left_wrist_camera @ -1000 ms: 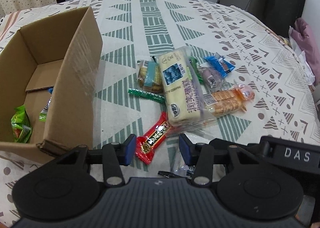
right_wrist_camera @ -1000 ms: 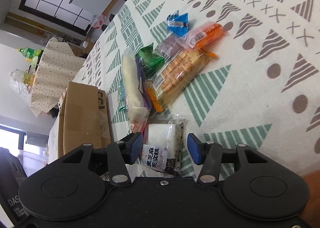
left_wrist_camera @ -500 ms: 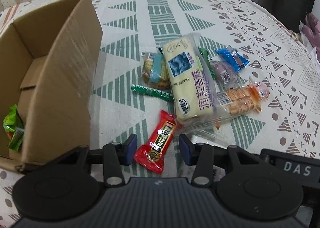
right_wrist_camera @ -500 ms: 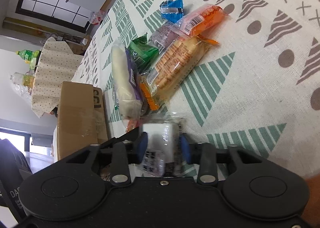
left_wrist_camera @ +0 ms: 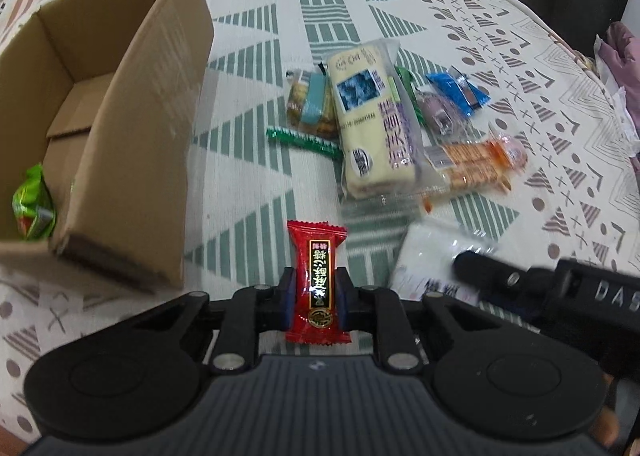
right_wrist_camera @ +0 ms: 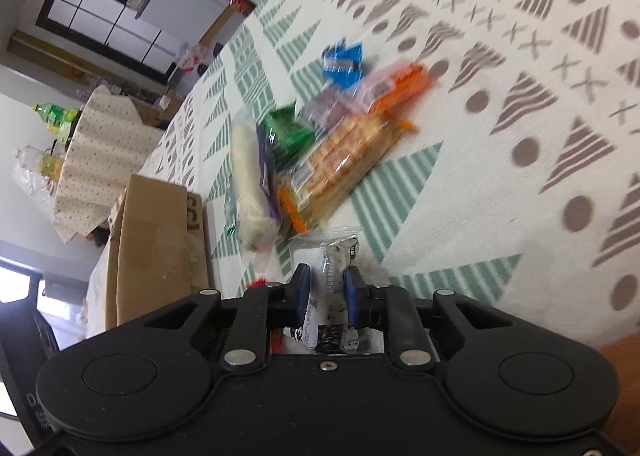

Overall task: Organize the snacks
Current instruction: 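Lower both snacks into the cardboard box and open both tools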

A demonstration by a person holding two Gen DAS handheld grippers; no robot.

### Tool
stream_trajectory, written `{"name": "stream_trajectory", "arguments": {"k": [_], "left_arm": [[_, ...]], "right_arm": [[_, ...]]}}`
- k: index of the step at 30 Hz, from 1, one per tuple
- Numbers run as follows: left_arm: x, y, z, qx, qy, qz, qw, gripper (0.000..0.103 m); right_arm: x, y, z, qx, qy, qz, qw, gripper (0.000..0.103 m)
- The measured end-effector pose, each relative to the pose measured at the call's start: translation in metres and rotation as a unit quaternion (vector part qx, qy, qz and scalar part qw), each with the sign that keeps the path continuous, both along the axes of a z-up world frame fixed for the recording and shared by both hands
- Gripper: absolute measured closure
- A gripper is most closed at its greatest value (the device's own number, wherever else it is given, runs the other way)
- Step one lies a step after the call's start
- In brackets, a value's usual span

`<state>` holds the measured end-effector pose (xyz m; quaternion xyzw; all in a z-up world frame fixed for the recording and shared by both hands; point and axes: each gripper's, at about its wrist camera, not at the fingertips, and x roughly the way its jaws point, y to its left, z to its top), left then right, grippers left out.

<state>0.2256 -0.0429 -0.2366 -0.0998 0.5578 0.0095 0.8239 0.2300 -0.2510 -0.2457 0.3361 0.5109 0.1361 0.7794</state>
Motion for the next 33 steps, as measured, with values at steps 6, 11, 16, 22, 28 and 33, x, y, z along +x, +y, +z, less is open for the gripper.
{"name": "stream_trajectory", "arguments": {"k": [6, 11, 16, 22, 28, 33], "left_arm": [[-0.008, -0.001, 0.016, -0.013, -0.026, -0.007, 0.9996, 0.085], [-0.012, 0.0, 0.043, -0.027, -0.066, -0.013, 0.9974, 0.085], [-0.015, 0.007, 0.067, -0.038, -0.102, -0.013, 0.994, 0.085], [-0.019, 0.026, 0.089, -0.049, -0.129, 0.004, 0.9905, 0.085], [-0.021, 0.052, 0.103, -0.059, -0.149, 0.029, 0.9867, 0.085], [-0.024, 0.073, 0.117, -0.063, -0.17, 0.045, 0.9824, 0.085]], "right_arm": [[-0.004, 0.0, 0.013, -0.005, -0.031, 0.002, 0.999, 0.086], [-0.005, 0.001, 0.027, -0.018, -0.043, 0.002, 0.999, 0.087], [-0.009, 0.005, 0.052, -0.024, -0.074, 0.0, 0.997, 0.087], [-0.008, 0.026, 0.086, -0.027, -0.112, 0.013, 0.993, 0.087], [-0.005, 0.049, 0.106, -0.031, -0.133, 0.026, 0.99, 0.087], [-0.003, 0.066, 0.118, -0.032, -0.145, 0.037, 0.988, 0.087]]}}
